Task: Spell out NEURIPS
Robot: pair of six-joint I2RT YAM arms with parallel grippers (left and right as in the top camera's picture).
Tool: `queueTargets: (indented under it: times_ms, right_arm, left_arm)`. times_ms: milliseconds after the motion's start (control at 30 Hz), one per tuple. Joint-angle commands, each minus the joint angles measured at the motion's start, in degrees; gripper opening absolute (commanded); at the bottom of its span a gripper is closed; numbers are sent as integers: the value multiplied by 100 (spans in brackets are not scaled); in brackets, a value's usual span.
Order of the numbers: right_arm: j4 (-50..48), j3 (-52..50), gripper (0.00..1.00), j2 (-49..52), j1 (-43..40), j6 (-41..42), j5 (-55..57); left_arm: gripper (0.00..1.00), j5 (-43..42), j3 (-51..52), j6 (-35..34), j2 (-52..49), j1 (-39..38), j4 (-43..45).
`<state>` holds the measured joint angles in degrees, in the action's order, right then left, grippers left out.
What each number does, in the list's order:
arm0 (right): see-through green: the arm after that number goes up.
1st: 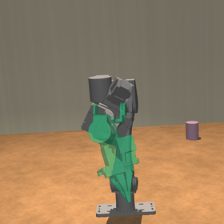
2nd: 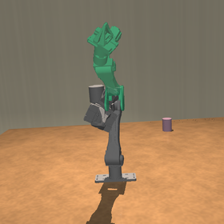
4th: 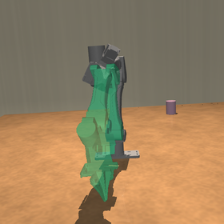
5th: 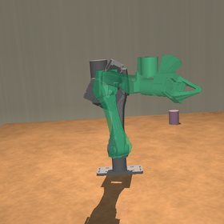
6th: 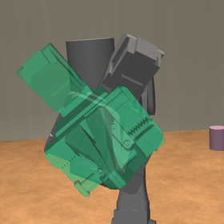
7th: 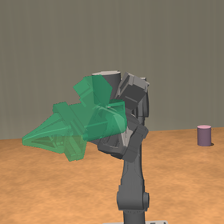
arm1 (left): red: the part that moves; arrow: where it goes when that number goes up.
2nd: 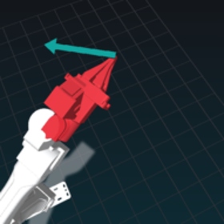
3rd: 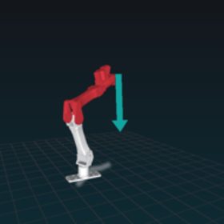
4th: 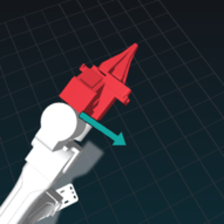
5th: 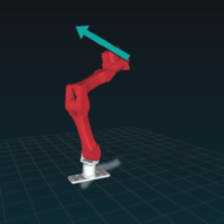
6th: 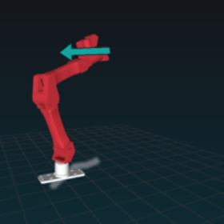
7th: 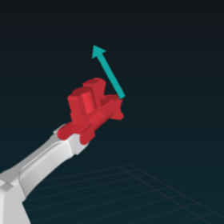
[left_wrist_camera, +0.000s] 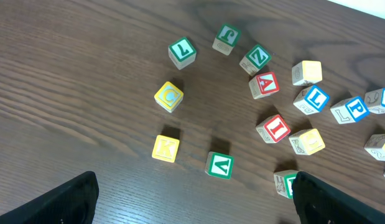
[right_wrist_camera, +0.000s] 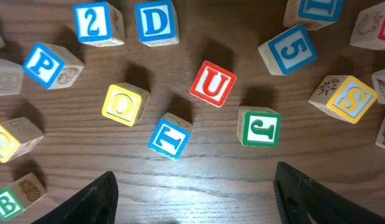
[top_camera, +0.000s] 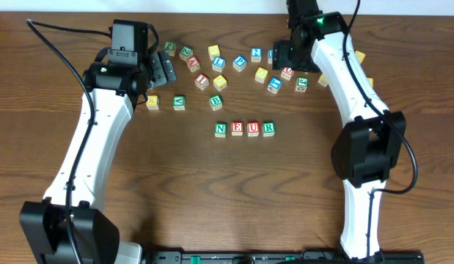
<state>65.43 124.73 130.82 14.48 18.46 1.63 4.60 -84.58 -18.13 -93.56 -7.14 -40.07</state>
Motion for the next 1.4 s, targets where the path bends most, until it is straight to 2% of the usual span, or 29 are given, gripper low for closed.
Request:
queueTargets:
  times_ms: [0,433,600,1067,1367]
  right_arm:
    - [-7,7,75,33,-66,81,109]
    - [-35,7,76,33,-304,81,94]
    - [-234,7,78,33,-297,-11,-339]
    - [-544,7,77,35,46,79,-564]
    - [-549,7,77,153,236,-138,-492]
  left_arm:
    - [98,-9,4,52,-74,15,-11]
    - [98,-9,4,52,-74,15,-11]
    - [98,-9,4,52,-74,15,-11]
    - [98,-7,4,52,-74,15,-11]
    - [98,-9,4,52,-74,15,-11]
